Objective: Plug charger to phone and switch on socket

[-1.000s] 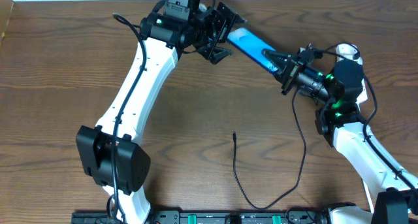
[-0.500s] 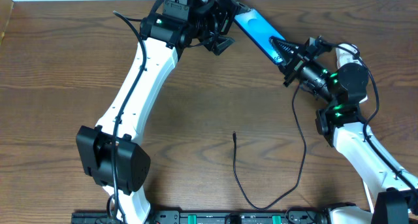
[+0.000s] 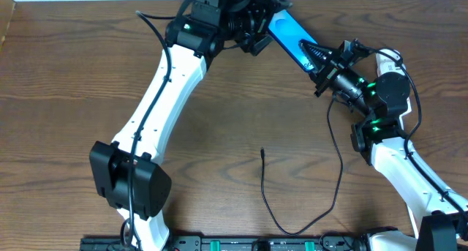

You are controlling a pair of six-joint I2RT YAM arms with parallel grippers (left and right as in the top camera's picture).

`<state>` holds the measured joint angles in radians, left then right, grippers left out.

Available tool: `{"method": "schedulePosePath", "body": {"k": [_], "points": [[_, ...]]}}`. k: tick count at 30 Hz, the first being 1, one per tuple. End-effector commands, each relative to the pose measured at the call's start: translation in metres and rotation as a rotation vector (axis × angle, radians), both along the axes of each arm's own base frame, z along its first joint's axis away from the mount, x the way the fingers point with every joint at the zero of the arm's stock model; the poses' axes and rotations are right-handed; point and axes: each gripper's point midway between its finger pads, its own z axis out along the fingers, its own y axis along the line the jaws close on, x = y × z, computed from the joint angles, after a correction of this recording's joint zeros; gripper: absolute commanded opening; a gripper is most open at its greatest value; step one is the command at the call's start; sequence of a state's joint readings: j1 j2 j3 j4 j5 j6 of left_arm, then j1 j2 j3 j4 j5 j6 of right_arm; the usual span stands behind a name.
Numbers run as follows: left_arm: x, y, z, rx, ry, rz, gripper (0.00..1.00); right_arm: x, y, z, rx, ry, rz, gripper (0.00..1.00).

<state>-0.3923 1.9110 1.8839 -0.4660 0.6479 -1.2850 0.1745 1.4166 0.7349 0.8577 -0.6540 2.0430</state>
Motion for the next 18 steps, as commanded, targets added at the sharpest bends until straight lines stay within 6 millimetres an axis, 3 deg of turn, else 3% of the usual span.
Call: {"method": "schedulePosePath", "body": {"k": [1,6,13,18], "points": [[-0.0028,-0.004,0.0119,-0.005,-0.043,-0.011,0.82,0.001,-0.0002,0.0129,0.016,-0.031,-0.011,0.01],[-0.003,-0.004,0.0118,-0.002,-0.048,-0.015,0.8,0.0012,-0.0005,0.013,0.017,-0.031,-0.014,0.02],[-0.0032,-0.0045,0.0118,-0.002,-0.048,-0.016,0.53,0.0012,-0.0005,0.013,0.016,-0.031,-0.013,0.02],[-0.0036,-0.005,0.0118,-0.002,-0.048,-0.017,0.4,0.0011,-0.0004,0.0131,0.016,-0.032,-0.013,0.02]]}}
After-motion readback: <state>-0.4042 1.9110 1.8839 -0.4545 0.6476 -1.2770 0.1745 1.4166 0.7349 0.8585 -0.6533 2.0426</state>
